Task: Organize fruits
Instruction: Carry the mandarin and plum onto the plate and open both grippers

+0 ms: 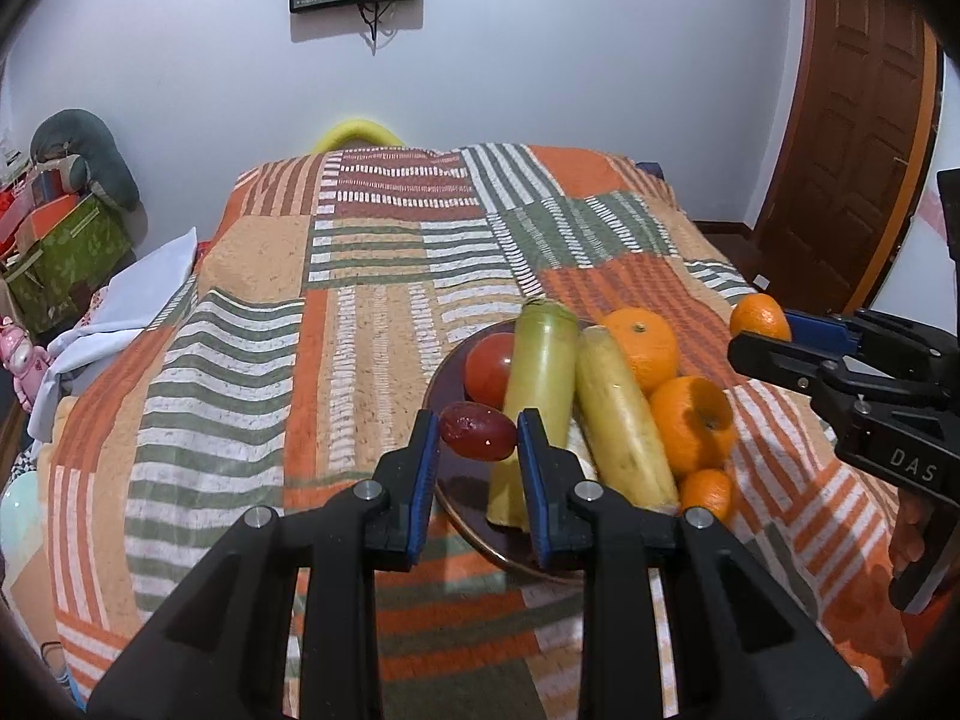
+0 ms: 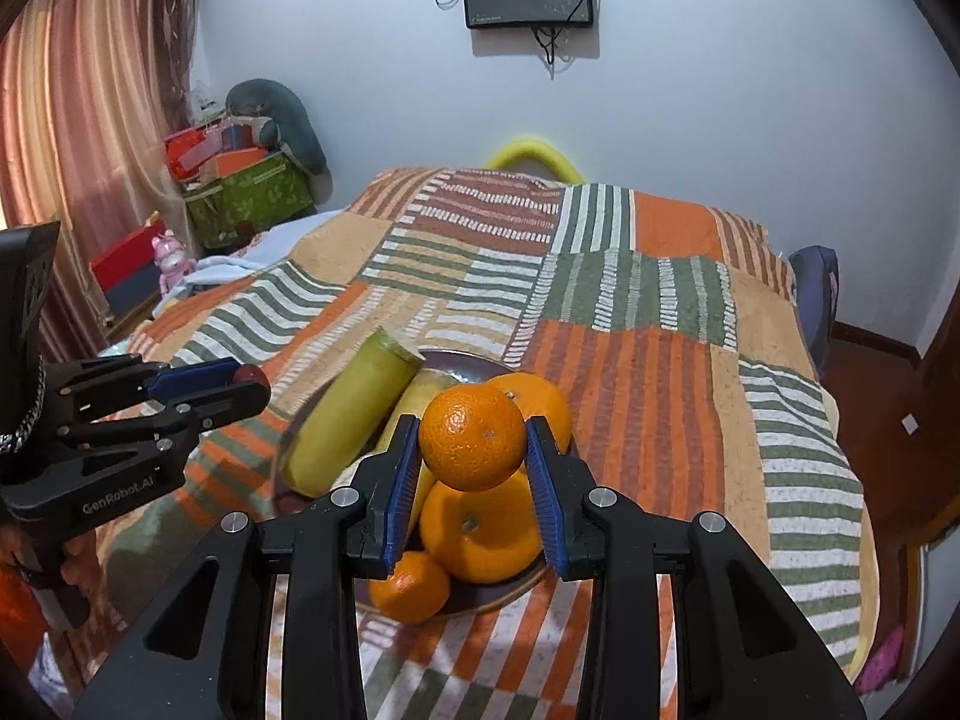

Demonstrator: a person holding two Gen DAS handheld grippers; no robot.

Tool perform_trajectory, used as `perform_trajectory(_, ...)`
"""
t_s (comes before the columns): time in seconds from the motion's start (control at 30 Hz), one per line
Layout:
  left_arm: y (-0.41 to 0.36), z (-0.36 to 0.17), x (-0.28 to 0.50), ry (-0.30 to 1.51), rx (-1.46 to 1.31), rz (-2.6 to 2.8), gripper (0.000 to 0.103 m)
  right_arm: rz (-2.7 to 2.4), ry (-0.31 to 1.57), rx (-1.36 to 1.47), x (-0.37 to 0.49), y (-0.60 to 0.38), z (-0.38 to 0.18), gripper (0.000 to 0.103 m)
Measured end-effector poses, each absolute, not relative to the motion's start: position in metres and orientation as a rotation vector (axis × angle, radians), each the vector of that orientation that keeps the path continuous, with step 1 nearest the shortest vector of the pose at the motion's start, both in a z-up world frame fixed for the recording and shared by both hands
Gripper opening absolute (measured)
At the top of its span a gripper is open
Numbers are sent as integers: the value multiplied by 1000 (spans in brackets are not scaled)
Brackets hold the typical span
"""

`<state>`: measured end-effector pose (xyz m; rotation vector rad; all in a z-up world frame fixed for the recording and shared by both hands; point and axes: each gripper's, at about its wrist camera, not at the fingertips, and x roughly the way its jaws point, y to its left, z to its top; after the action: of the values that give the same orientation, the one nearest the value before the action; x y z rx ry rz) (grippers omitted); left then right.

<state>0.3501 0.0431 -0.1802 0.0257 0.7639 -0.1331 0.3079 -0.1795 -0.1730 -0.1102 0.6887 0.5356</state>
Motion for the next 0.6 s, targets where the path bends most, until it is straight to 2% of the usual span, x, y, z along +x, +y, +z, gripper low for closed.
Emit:
perform_trajectory(0.53, 57, -215, 392, 850, -79, -140, 27, 575, 777, -119, 336, -161, -205, 32)
perform_trajectory(0.6, 58, -215, 392, 852, -80, -140, 28, 584, 785, -115, 336, -161, -204, 37)
